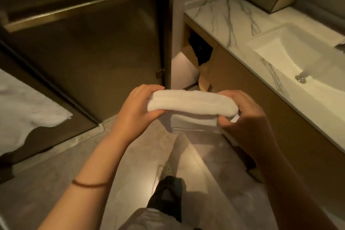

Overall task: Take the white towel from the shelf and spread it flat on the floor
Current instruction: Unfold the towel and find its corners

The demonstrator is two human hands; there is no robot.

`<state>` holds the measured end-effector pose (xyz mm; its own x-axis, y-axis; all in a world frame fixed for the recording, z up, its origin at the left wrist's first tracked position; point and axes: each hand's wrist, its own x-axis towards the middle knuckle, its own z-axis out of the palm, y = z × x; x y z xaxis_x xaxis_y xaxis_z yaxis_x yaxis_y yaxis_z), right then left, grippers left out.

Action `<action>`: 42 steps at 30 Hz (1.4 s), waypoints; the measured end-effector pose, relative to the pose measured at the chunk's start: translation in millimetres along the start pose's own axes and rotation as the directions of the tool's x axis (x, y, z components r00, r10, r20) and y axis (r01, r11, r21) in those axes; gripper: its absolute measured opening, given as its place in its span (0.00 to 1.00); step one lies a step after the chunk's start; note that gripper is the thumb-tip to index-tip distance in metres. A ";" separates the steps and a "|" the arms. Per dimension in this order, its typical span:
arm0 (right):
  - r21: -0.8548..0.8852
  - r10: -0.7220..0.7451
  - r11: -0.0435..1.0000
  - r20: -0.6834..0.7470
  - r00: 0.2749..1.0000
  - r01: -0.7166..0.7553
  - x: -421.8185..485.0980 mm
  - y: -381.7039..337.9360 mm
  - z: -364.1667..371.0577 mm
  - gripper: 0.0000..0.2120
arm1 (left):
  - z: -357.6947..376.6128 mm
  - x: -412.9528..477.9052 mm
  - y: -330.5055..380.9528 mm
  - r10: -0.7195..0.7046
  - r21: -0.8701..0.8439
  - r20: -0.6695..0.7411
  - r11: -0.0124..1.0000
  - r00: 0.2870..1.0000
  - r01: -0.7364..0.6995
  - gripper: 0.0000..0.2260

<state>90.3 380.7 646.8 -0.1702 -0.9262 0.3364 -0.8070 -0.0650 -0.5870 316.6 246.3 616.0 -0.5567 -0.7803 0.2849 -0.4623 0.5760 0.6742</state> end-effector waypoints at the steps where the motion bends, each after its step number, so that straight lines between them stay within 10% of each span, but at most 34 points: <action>1: 0.064 0.034 0.997 -0.006 0.999 -0.033 -18.4 -6.5 -6.8 0.18 | -2.5 -16.6 14.4 -0.020 -0.036 -0.029 0.999 0.999 0.019 0.21; 10: 0.313 0.150 0.935 0.076 0.986 -0.167 -155.8 -79.4 -66.8 0.21 | -39.3 -163.5 124.1 -0.070 -0.142 -0.111 0.988 0.991 0.054 0.20; 42: 0.274 0.054 0.959 0.084 0.995 -0.075 -472.7 -305.9 -64.8 0.20 | -137.1 -527.9 220.7 -0.175 -0.219 -0.245 0.968 0.954 0.121 0.18</action>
<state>380.9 862.5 715.1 -0.1653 -0.9562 0.2416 -0.6060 -0.0948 -0.7898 603.1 751.9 707.8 -0.2814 -0.9045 0.3206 -0.3642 0.4098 0.8363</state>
